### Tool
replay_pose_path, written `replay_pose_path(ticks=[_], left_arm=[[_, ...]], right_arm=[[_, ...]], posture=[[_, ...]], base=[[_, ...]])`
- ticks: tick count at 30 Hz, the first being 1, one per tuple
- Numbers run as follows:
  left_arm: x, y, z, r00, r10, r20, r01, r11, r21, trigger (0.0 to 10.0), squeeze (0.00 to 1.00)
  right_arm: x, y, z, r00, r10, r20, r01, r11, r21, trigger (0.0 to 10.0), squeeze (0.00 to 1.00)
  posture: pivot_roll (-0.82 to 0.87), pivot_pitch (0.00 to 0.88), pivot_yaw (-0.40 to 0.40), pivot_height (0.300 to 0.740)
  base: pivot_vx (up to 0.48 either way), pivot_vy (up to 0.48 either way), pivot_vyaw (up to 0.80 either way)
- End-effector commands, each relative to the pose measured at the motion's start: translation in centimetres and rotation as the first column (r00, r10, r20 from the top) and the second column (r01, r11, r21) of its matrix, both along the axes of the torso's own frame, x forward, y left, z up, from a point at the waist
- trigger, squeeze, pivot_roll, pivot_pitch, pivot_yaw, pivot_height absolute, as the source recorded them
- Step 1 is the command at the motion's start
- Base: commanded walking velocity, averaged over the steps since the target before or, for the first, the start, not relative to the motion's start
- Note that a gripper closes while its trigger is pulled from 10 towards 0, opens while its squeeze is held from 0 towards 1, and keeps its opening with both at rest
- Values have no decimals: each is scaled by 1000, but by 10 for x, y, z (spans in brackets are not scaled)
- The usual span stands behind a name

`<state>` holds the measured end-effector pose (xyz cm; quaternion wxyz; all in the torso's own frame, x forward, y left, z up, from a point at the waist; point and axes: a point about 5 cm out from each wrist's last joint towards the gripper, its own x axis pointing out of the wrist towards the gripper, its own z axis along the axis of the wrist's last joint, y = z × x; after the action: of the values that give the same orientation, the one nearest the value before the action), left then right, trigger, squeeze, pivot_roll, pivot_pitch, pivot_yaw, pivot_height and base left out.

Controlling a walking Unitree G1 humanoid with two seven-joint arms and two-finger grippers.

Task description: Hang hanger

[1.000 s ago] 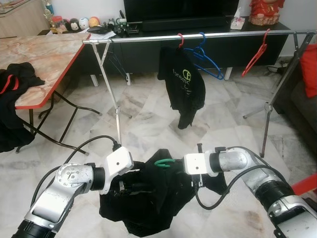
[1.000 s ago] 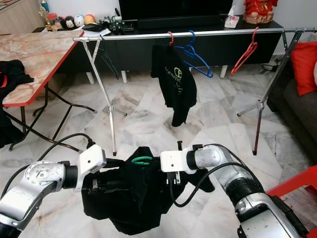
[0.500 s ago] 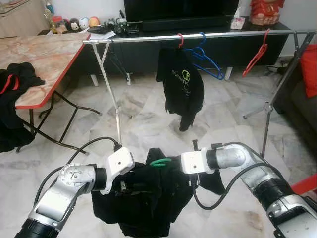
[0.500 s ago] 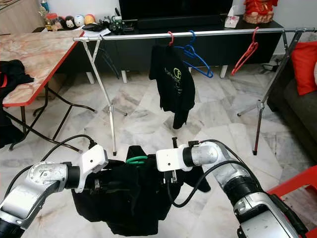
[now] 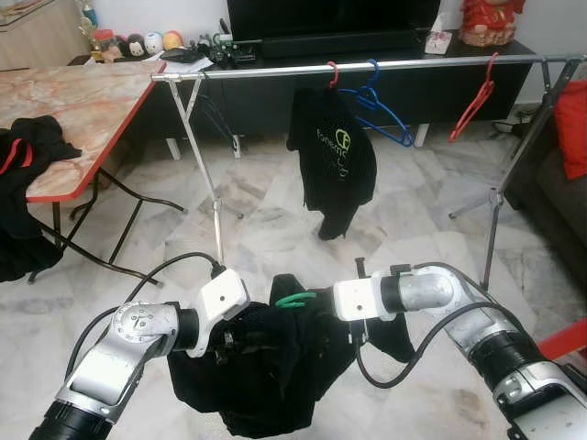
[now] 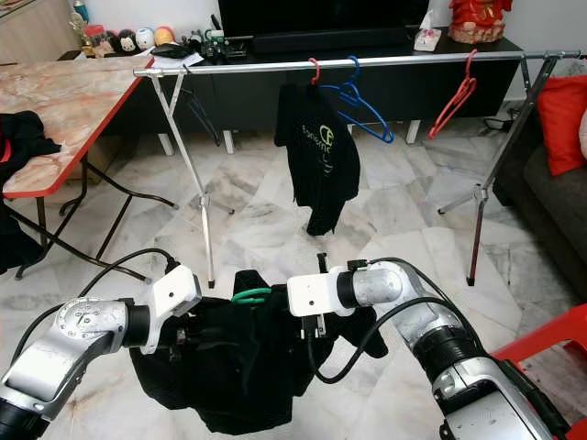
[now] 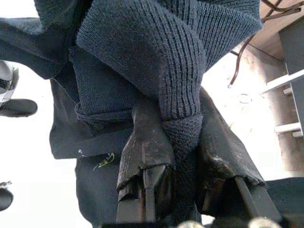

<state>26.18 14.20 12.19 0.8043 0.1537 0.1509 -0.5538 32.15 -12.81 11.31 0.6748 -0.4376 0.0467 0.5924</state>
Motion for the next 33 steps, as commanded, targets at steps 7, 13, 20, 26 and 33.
replay_pose_path(ticks=[7, 13, 20, 26, 33], left_arm=[[0, 1, -1, 1000, -11, -7, 11, 1000, 19, 0, 0], [-1, 1, -1, 1000, -11, -14, 12, 1000, 16, 0, 0], [-1, 1, -2, 1000, -15, -16, 15, 1000, 25, 0, 0], [-3, 1, -3, 1000, -23, -21, 24, 999, 33, 0, 0], [-3, 0, -3, 999, -27, -21, 28, 999, 30, 0, 0]], right_arm=[[3, 8, 13, 999, 11, 41, -13, 999, 51, 0, 0], [2, 9, 14, 999, 15, 36, -17, 998, 60, 0, 0], [4, 10, 17, 999, 11, 34, -13, 997, 72, 0, 0], [4, 12, 18, 1000, 10, 22, -12, 996, 87, 0, 0], [5, 12, 19, 1000, 3, 20, -4, 996, 87, 10000, 0]], posture=[[-74, 38, 79, 740], [-74, 38, 79, 740], [-74, 38, 79, 740], [-75, 38, 78, 740], [-75, 36, 75, 740]], base=[[0, 0, 0], [0, 0, 0], [0, 0, 0], [0, 0, 0], [0, 0, 0]])
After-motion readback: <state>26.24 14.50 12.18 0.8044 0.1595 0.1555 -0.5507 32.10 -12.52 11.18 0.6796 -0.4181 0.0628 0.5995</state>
